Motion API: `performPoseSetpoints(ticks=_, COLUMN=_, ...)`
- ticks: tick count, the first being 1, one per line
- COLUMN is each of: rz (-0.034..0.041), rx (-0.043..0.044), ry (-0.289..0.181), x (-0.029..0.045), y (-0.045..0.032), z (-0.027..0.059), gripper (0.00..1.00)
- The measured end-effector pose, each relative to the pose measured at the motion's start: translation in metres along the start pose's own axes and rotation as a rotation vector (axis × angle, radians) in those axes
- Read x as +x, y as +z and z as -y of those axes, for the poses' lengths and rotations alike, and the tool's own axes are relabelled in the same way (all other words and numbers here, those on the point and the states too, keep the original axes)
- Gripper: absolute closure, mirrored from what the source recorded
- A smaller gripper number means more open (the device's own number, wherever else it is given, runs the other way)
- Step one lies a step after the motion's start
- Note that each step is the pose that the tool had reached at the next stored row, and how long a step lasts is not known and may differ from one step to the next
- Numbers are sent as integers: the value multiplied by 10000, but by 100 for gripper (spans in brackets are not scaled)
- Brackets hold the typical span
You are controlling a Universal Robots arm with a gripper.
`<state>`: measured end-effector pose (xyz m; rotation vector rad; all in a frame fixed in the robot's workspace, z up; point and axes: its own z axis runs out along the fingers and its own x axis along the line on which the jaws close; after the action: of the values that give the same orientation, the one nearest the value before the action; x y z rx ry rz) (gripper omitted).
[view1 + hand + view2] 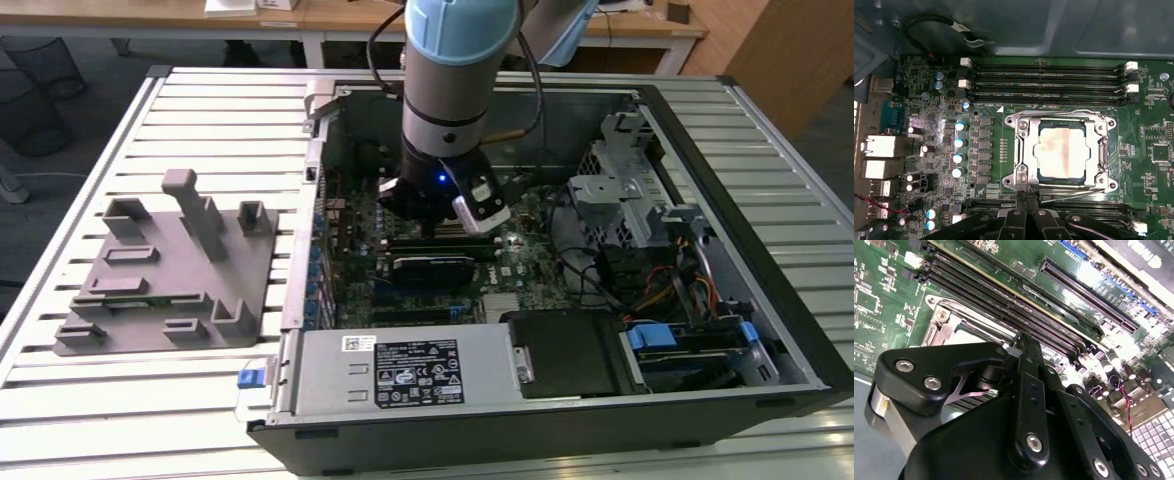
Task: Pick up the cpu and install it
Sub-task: 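Install the second cpu locking lever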
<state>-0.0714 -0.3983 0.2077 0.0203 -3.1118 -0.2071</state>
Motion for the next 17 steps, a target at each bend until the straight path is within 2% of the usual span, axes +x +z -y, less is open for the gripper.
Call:
performPoseSetpoints(ticks=3, rz=0, rx=-36, ry=0, x=0, y=12, z=4, gripper=89)
performPoseSetpoints(ticks=11, rz=2, rx=-228, ry=-12, x=3, y=30, z=58, gripper=89)
performPoseSetpoints(ticks=17, rz=-4, rx=-370, ry=-63, x=33, y=30, z=96, gripper=89)
